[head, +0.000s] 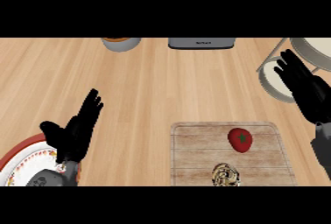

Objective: Pick the cupcake from the cutting board and place it in the tiered basket

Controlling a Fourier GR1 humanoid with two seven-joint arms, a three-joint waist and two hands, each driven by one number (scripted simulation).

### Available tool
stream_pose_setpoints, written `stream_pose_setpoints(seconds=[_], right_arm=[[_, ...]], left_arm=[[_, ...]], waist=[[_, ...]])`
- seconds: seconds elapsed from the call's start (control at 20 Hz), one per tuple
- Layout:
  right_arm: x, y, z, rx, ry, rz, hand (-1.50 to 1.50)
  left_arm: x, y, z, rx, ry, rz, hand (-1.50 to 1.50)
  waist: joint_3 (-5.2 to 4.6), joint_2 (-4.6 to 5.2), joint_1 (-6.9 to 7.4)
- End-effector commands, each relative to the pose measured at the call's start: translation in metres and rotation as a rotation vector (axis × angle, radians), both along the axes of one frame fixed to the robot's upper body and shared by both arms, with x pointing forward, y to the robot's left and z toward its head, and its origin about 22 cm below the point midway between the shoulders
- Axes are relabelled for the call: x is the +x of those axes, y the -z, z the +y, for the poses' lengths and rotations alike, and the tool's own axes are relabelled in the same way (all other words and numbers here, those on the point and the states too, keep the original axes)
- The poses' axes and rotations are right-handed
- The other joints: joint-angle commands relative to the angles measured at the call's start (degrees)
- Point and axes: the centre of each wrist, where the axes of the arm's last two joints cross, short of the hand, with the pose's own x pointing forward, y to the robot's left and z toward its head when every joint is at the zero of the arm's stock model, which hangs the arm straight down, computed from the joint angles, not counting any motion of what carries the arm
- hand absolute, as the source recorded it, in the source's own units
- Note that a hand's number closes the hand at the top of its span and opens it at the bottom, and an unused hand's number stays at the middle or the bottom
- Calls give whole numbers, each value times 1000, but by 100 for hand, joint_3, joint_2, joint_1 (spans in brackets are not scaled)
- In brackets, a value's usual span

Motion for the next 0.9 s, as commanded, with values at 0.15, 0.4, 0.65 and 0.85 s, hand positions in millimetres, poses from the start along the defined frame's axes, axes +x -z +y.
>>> stream_pose_setpoints(seconds=[0.15, 0.4, 0.65, 0.85], right_arm=[[-23, -14, -6, 335, -101, -281, 150], [-64, 64, -21, 491, 48, -108, -150], [-92, 80, -27, 748, -343, -189, -150], [-129, 59, -62, 570, -453, -242, -150]], left_arm=[[12, -13, 16, 148, -58, -163, 0], [12, -15, -22, 185, -29, -225, 0], [17, -22, -13, 179, -41, -221, 0], [18, -16, -13, 190, -46, -231, 0]], waist=[[-28, 7, -199], [-28, 54, -157], [-20, 49, -173], [-39, 40, -167]])
